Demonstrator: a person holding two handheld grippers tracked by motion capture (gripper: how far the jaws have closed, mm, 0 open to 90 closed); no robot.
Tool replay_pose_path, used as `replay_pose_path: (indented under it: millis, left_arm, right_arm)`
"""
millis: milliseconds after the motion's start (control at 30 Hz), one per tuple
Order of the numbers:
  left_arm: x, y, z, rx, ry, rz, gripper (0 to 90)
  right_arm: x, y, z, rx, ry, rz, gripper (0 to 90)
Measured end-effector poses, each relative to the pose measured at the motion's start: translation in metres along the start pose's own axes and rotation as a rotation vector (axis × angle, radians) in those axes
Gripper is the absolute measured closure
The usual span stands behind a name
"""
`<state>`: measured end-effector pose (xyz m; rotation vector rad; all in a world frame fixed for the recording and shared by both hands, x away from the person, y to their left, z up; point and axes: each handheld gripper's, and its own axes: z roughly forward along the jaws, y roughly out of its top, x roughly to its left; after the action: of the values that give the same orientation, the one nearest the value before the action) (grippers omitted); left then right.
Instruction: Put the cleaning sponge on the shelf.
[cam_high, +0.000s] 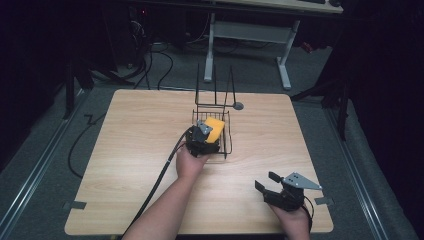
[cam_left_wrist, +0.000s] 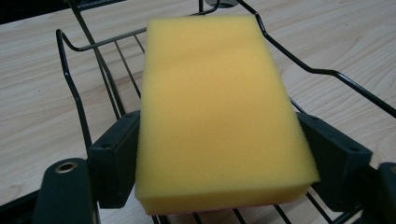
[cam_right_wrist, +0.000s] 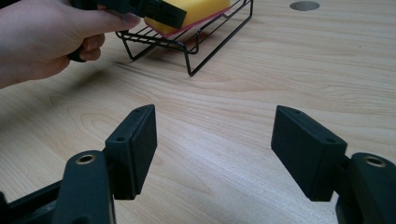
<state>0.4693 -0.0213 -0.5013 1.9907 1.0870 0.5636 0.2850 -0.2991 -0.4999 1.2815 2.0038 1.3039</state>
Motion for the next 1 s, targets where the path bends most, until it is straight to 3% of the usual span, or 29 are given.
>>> replay_pose_path:
  millis: [400,1000]
  left_arm:
    - [0.000,0.004,-0.005,-0.030,-0.006,-0.006,15.0]
    - [0.003,0.012,-0.024,-0.077,-0.063,-0.020,12.2]
  right_arm:
    - [0.000,0.000,0.000,0.001,0.001,0.000,31.6]
    - [0.002,0.000,0.001,0.003,0.003,-0.008,32.2]
